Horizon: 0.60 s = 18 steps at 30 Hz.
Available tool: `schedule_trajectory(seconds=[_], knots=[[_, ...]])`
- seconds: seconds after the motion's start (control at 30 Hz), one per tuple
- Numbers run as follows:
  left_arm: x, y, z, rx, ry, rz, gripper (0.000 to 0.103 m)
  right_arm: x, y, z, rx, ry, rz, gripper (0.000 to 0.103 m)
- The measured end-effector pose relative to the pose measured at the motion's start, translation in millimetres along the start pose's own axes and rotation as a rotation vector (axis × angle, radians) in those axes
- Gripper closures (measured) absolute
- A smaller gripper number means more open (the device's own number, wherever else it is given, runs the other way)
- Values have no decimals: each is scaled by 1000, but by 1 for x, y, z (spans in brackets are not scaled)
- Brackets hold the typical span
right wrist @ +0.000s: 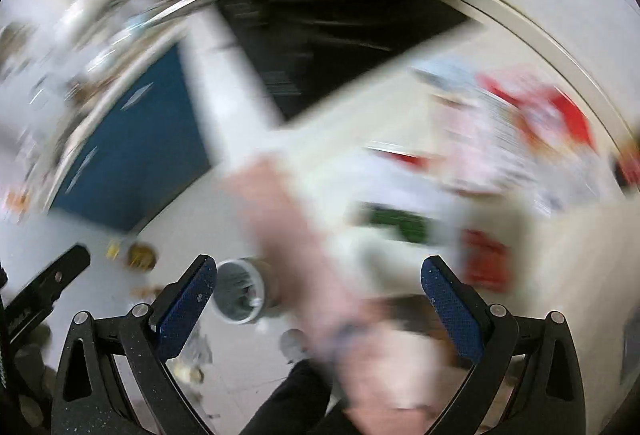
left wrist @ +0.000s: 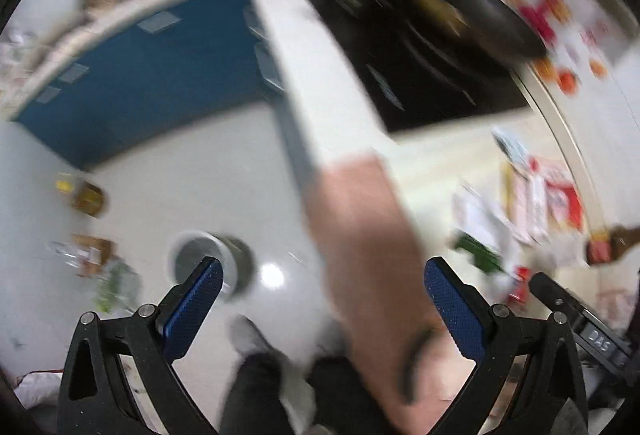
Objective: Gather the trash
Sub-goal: 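Move both tools back toward the countertop, then grasp the green pepper with the left tool while the right tool grasps the red wrapper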
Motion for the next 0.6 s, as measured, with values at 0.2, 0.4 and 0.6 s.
schedule_trajectory(seconds=[0.2, 0.4, 0.6], knots=[[-18, -72, -82, -193, 241, 171, 5, -20, -140, -39, -15, 95, -365, 1], [-15, -117, -120, -191, 317, 187, 26, -36, -172, -55, 77, 78, -530, 20], [-24, -136, -137, -129, 355, 130, 60, -37, -158, -64, 81, 72, -489, 76]])
Point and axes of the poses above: each gripper's, at about its wrist camera, not at the fingertips, and z roughly against the way its jaws point, y to its left, x to its top, the point moved 2 cm from there along -z, roughly the way its jaws point, and after that the axes turned 13 degrees about -y, right-handed, at the moved point
